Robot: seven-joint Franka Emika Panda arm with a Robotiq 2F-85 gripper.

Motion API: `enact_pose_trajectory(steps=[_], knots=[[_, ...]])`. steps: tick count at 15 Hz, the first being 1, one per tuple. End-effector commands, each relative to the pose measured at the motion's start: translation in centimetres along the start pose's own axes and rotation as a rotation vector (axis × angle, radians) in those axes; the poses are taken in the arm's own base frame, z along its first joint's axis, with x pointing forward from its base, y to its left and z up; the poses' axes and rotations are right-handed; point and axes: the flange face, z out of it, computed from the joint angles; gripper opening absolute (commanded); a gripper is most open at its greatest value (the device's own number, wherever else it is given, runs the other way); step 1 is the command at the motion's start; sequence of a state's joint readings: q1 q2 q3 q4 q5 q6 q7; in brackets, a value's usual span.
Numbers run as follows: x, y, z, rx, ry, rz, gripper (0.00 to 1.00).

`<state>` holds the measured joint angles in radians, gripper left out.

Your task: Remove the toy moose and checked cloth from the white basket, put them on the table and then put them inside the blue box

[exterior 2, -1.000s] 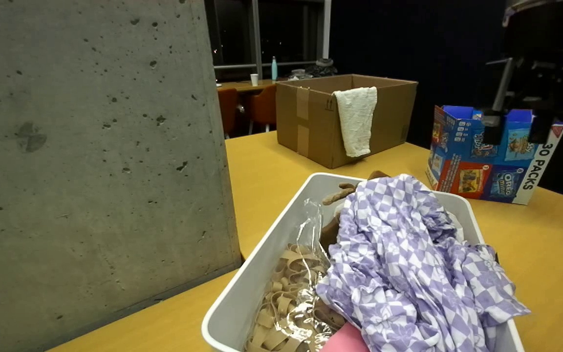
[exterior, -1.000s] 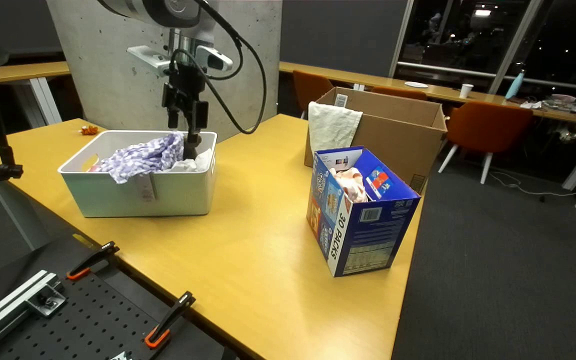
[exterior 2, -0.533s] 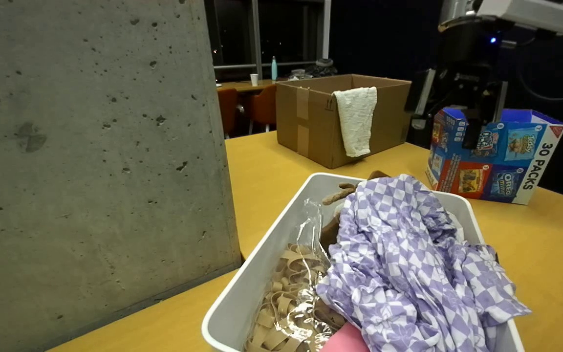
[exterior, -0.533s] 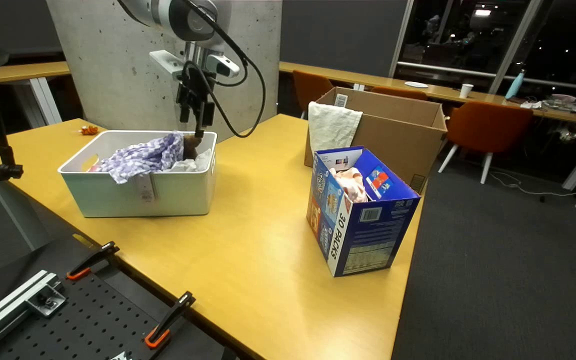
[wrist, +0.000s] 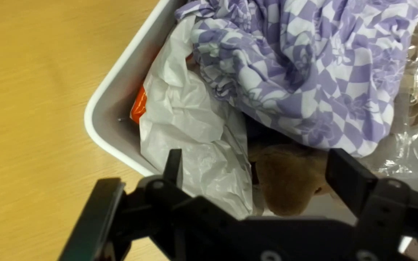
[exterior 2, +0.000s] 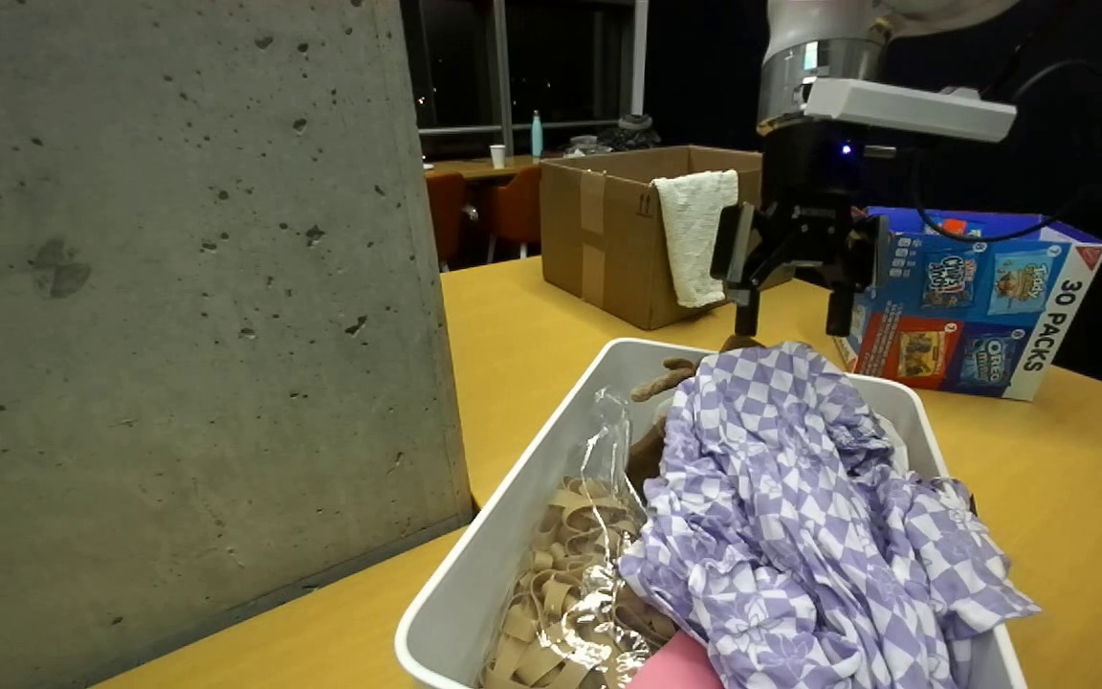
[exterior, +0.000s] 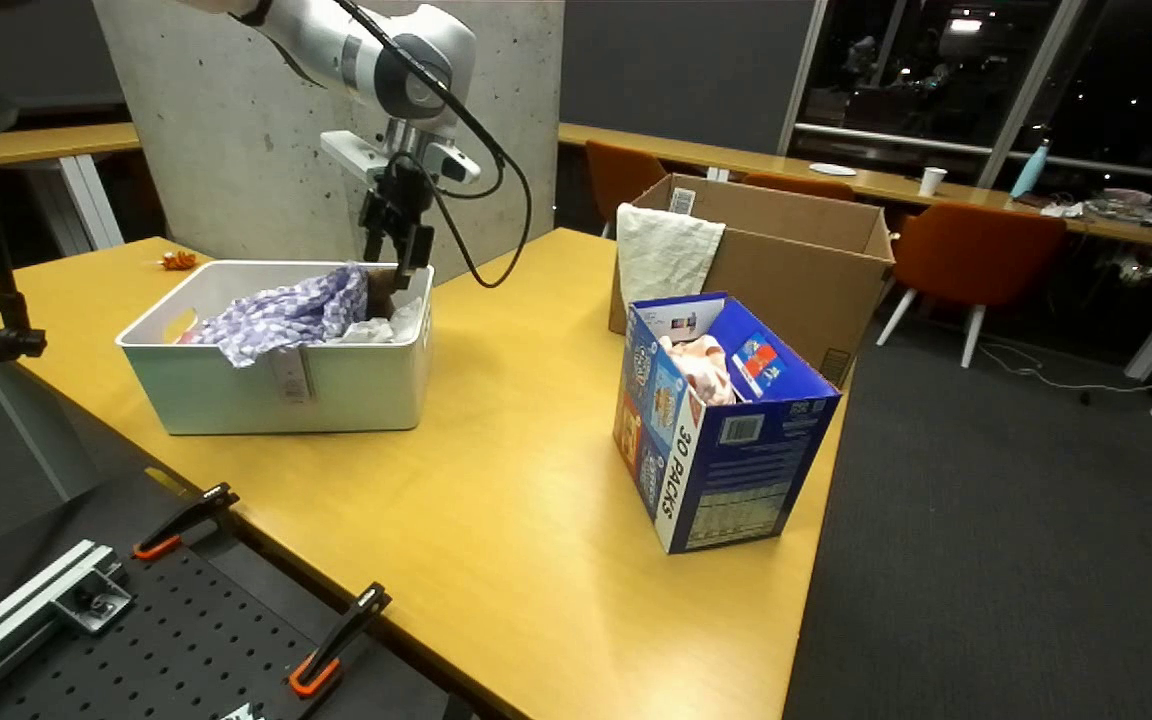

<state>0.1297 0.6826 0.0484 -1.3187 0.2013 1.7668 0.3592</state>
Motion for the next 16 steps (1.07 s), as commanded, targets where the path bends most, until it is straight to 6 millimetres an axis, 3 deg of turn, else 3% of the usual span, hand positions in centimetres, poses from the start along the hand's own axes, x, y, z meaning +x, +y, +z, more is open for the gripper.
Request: enact_pose_trajectory(steps=[1, 6, 7, 10, 16], knots=[[1.4, -1.5, -0.4, -0.015, -0.030, -0.006, 1.00], [2.5, -2.3, 0.0, -0.033, -0.067, -0.021, 0.97], [2.7, -2.4, 0.1, -0.037, -0.072, -0.022, 0.80], [3.3, -2.5, 0.8, -0.057, -0.087, -0.025, 0.62], [4.1, -2.9, 1.9, -0.081, -0.101, -0.035, 0.15]])
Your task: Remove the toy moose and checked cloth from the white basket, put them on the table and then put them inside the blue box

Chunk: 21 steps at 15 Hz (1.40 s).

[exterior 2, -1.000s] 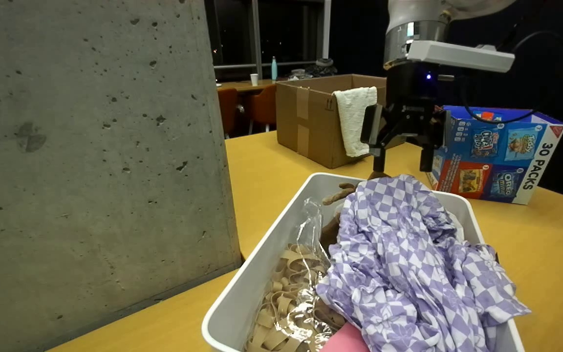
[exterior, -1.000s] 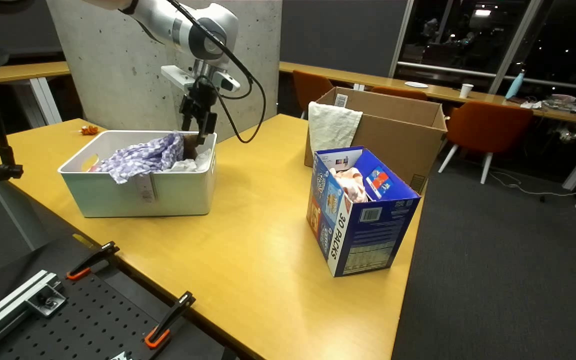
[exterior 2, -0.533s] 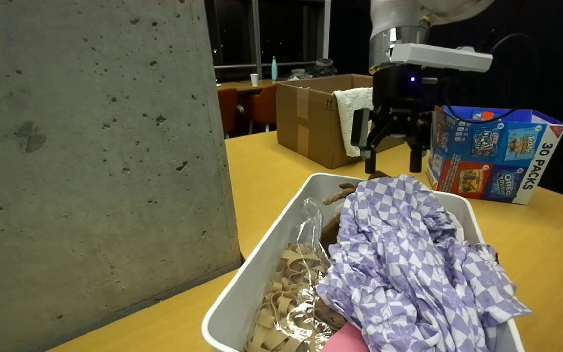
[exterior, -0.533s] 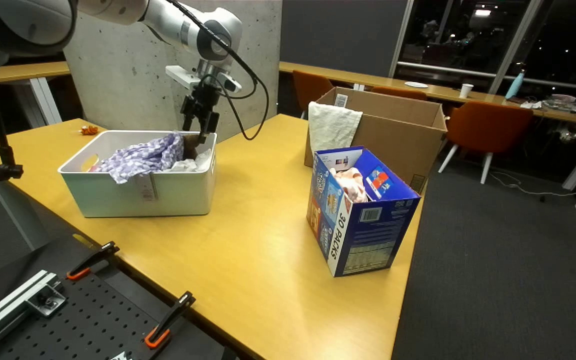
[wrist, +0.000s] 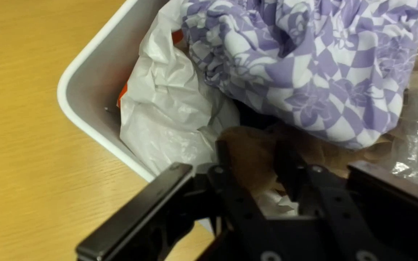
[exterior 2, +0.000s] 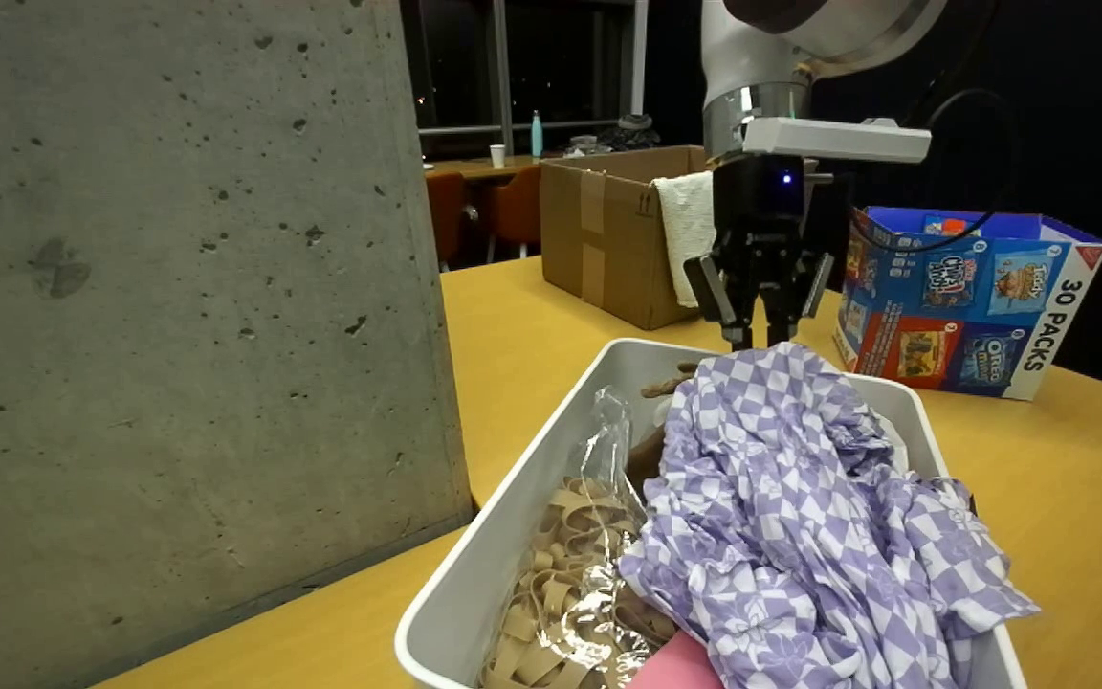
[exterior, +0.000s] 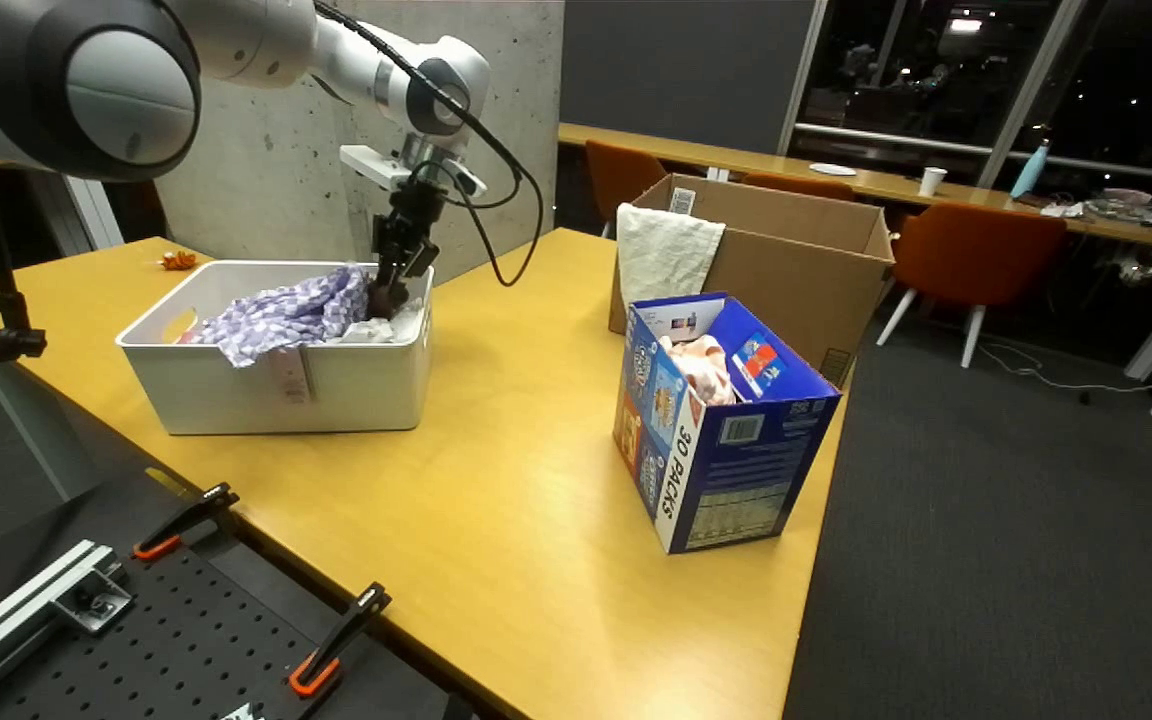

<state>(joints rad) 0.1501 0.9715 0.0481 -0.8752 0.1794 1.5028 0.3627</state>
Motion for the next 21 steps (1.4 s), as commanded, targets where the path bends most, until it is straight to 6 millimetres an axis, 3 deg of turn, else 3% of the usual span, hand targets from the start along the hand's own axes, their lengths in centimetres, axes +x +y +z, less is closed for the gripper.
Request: enact_pose_trajectory(steps=[1, 2, 4, 5, 6, 7, 9, 12, 13, 14, 18, 21], knots=[[0.4, -0.6, -0.1, -0.031, -0.003, 0.005, 0.07], [0.4, -0.6, -0.1, -0.033, -0.002, 0.003, 0.01], [-0.7, -0.6, -0.7, -0.090, -0.020, -0.001, 0.40], [-2.1, -0.1, -1.4, -0.139, -0.053, -0.020, 0.40], [-3.6, 0.3, -2.5, -0.184, -0.083, -0.082, 0.47], [-1.1, 0.0, -0.2, -0.114, -0.055, -0.030, 0.29], [-2.5, 0.0, -1.6, -0.156, -0.072, -0.062, 0.44], [-3.1, 0.0, -2.4, -0.161, -0.067, -0.070, 0.48], [-3.1, 0.0, -2.2, -0.163, -0.071, -0.070, 0.73], [-2.6, -0.6, -1.8, -0.165, -0.036, -0.069, 0.74], [-2.2, -4.0, -0.1, -0.136, 0.109, -0.040, 0.99], [-2.2, -6.6, 3.8, -0.090, 0.168, -0.031, 1.00]])
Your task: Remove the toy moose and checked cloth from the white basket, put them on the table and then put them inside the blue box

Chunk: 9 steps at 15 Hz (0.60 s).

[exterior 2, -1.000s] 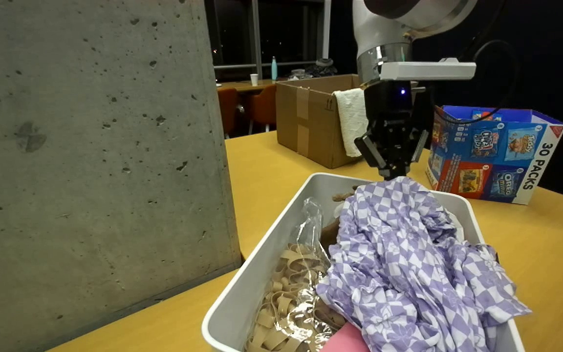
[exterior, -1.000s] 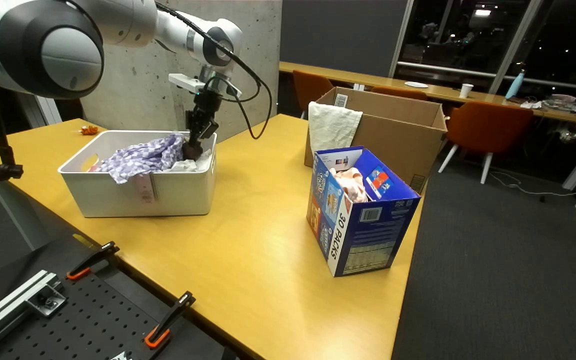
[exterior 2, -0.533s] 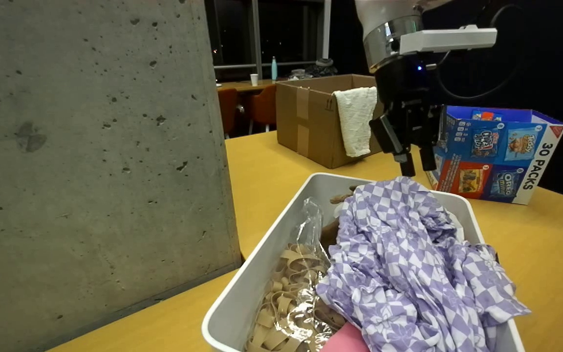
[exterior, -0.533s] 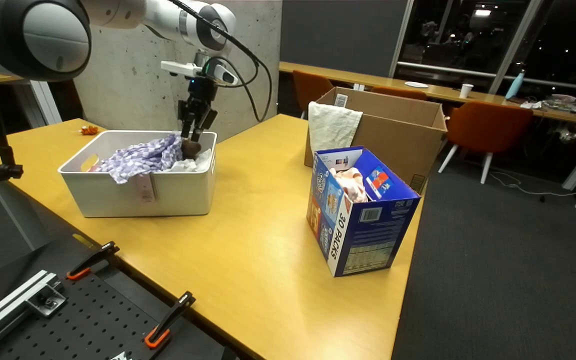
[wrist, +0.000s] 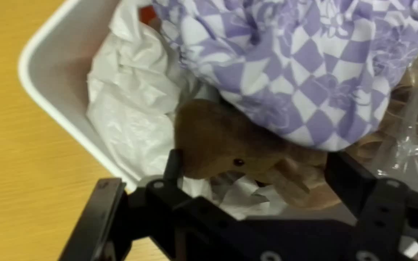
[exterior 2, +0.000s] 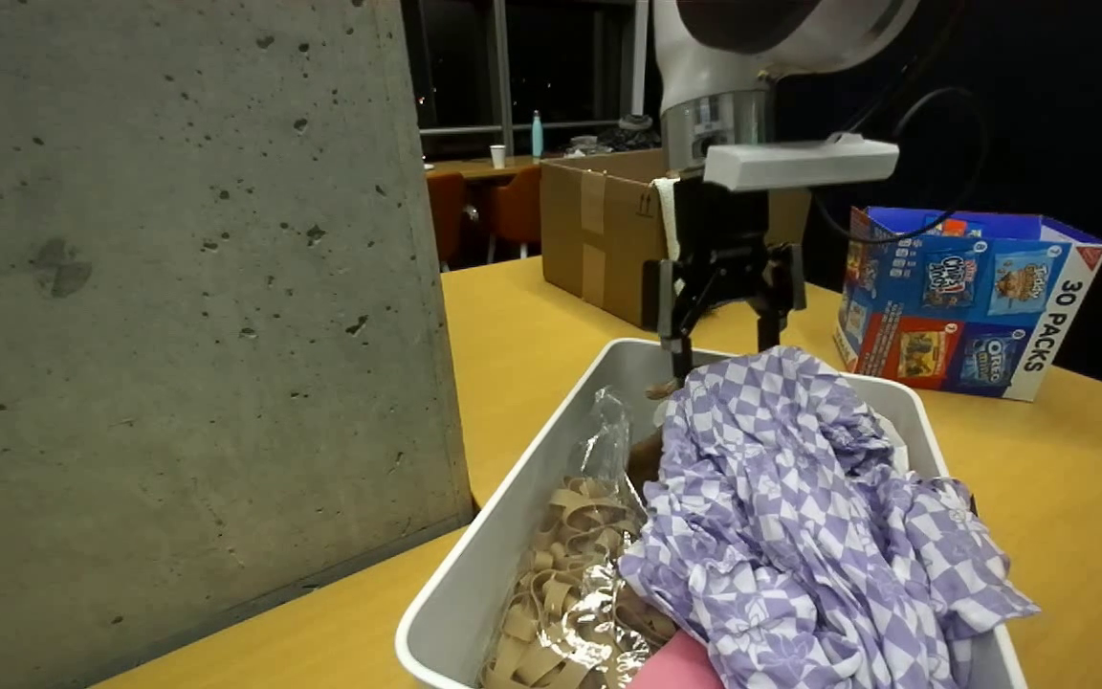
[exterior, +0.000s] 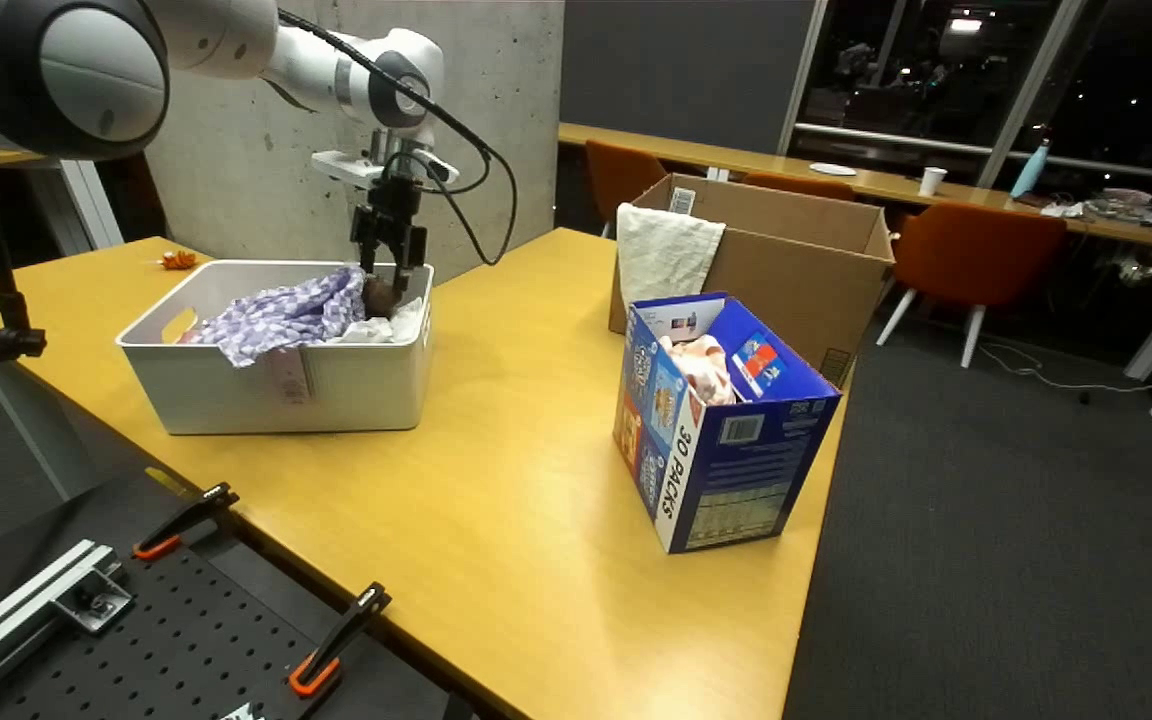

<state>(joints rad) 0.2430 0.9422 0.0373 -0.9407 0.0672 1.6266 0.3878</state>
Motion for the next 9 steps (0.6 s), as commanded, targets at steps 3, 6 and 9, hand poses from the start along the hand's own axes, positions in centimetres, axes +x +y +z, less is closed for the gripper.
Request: enact_pose_trajectory(steps=[3, 6, 9], knots=[[-2.4, -3.7, 6.4, 0.049, 0.051, 0.062, 1.00], [-3.6, -3.8, 10.0, 0.063, 0.071, 0.111, 0.75], [-5.4, -3.5, 11.9, 0.073, 0.094, 0.141, 0.59]])
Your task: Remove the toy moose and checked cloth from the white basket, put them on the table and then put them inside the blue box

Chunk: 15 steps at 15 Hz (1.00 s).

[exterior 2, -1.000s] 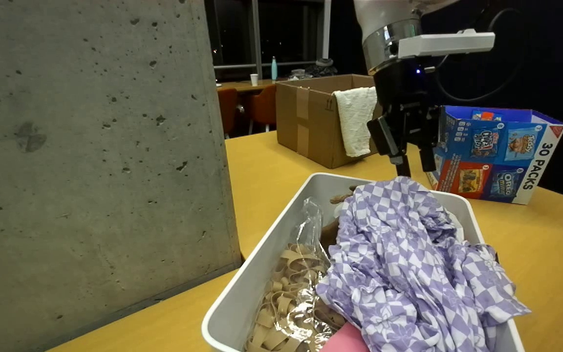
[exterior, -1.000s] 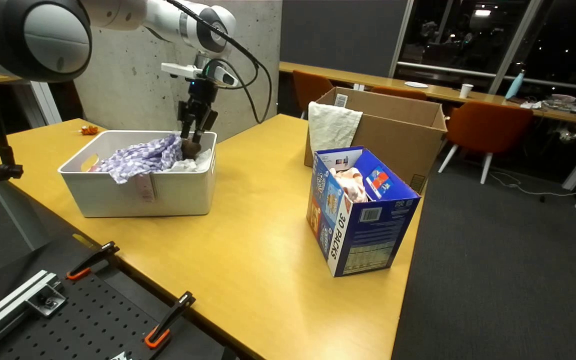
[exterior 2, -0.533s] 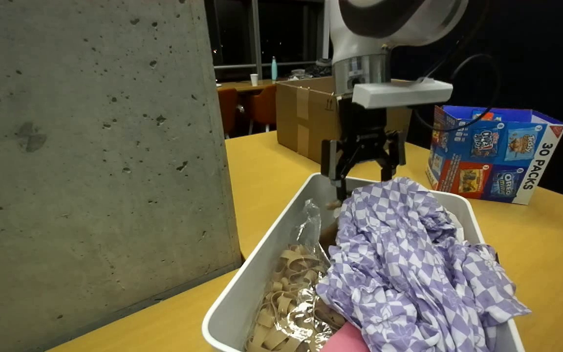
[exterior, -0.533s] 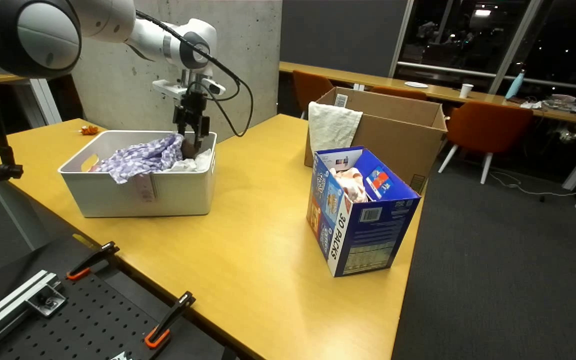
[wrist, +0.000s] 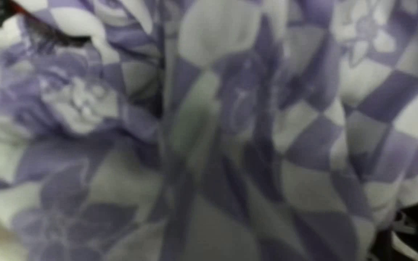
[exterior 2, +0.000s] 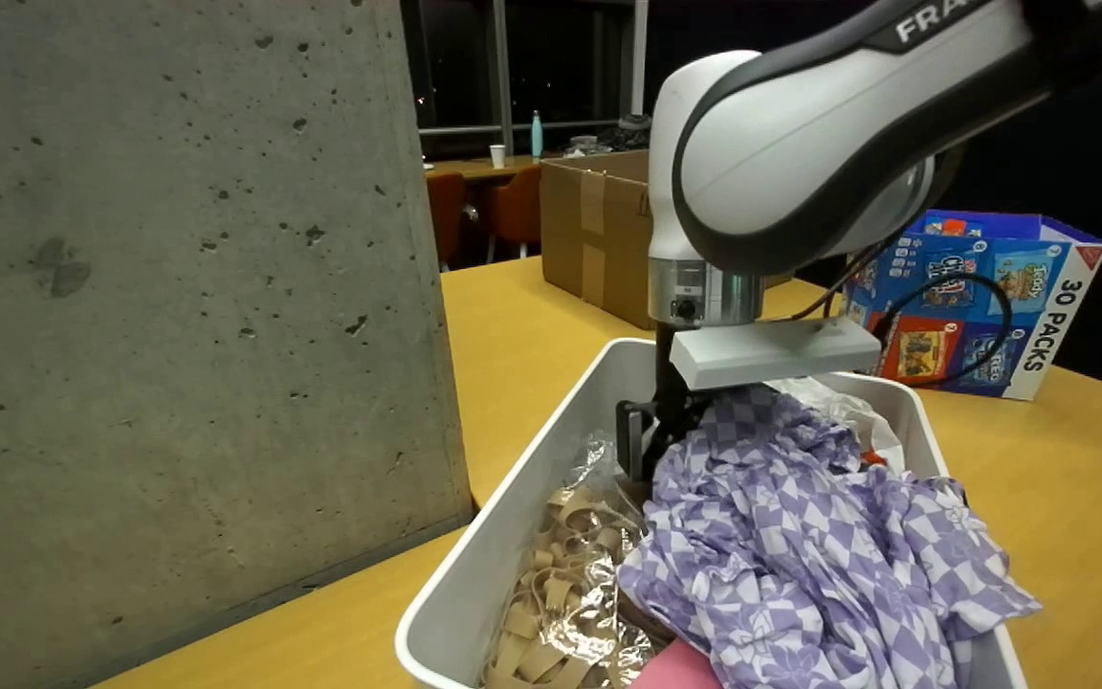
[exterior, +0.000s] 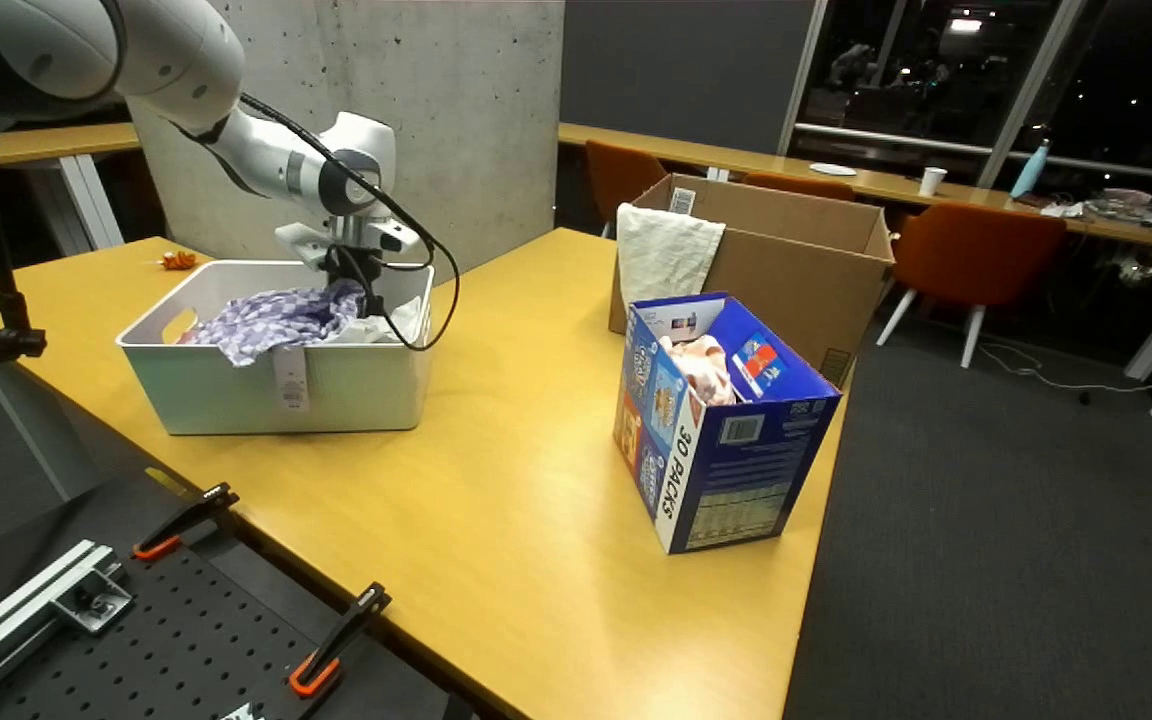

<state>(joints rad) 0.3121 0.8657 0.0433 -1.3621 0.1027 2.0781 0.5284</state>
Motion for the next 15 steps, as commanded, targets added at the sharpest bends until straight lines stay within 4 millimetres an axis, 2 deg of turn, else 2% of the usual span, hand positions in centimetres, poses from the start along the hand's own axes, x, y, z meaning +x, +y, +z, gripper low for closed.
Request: enact_pose_trajectory(steps=[1, 4, 8, 12, 15], knots=[[-3.5, 0.7, 0.8, 0.016, 0.020, 0.051, 0.52], [-6.3, 0.2, 0.4, -0.007, 0.053, 0.098, 0.31], [-8.3, 1.4, -3.4, -0.082, 0.096, 0.168, 0.05], [-8.8, 3.6, -8.4, -0.124, 0.156, 0.223, 0.05], [-9.4, 5.3, -11.3, -0.124, 0.219, 0.245, 0.06]])
